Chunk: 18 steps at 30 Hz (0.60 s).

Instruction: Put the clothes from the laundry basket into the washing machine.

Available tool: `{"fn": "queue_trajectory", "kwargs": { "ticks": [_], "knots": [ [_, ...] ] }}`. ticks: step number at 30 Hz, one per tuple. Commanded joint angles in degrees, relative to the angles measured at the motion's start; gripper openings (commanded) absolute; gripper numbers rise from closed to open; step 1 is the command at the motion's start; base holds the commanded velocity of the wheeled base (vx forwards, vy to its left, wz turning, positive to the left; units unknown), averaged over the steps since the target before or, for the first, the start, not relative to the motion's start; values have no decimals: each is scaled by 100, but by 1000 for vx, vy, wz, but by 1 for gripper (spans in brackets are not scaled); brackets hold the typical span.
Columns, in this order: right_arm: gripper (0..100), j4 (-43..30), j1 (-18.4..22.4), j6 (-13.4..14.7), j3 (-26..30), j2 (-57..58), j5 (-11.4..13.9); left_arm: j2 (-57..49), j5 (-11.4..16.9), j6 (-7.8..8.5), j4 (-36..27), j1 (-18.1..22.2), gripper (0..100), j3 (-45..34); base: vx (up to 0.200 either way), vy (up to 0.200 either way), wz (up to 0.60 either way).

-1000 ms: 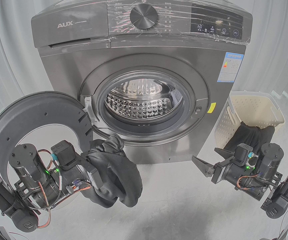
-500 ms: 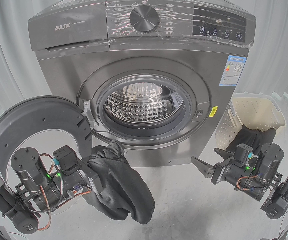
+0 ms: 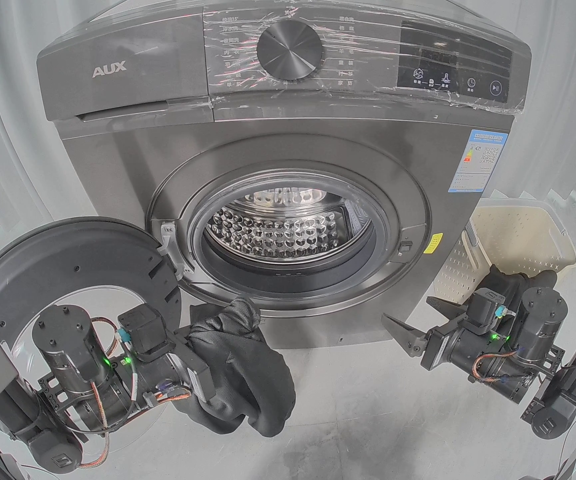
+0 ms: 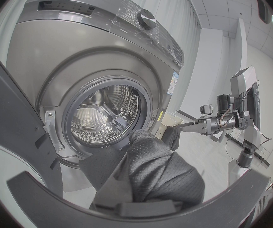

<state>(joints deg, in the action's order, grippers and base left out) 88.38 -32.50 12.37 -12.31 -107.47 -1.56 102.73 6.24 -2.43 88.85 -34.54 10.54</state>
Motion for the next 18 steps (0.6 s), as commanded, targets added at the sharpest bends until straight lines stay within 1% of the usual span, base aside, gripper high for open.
{"fn": "queue_trajectory", "kwargs": {
  "ticks": [1, 10, 18],
  "knots": [
    [100, 4, -11, 2, 1, -2, -2, 45, 0, -4, 1, -36, 0, -17, 0, 0, 0],
    [100, 4, -63, 2, 10, 51, -11, 116, 0, -4, 1, -44, 0, -17, 200, 0, 0],
    [100, 4, -81, 2, 27, 51, -11, 142, -9, -4, 1, -88, 0, -26, 0, 0, 0]
  ]
}}
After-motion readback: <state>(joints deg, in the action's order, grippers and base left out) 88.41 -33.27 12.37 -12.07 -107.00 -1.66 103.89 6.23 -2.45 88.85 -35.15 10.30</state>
